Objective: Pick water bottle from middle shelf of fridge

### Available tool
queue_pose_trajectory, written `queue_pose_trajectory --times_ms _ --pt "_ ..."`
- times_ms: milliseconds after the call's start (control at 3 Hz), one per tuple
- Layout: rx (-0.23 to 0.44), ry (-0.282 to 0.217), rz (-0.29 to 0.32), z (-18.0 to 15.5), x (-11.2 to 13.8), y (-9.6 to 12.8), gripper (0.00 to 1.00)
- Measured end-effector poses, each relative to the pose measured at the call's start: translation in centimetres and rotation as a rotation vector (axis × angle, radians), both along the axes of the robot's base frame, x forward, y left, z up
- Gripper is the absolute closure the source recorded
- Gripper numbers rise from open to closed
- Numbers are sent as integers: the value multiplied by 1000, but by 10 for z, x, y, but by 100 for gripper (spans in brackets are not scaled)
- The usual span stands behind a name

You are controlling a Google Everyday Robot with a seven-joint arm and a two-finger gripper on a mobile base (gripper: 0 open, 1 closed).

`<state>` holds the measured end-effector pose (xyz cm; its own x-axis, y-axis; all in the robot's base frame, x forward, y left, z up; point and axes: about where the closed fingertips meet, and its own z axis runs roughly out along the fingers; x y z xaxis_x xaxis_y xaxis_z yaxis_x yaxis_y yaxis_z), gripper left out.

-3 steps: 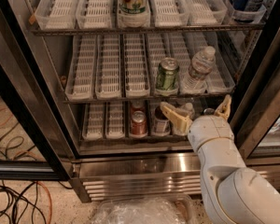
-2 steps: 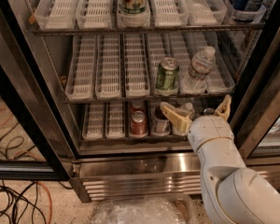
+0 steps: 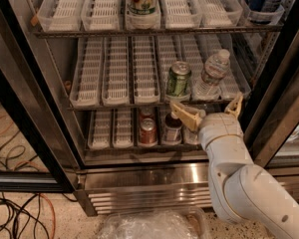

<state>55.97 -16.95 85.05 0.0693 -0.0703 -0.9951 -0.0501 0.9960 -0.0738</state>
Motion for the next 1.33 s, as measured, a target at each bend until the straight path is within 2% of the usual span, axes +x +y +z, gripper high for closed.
queue_pose_trajectory --times_ms 333,1000,1333 --pt "0 0 0 0 0 0 0" --pt "0 0 1 0 0 0 31" --pt "0 0 0 0 0 0 23"
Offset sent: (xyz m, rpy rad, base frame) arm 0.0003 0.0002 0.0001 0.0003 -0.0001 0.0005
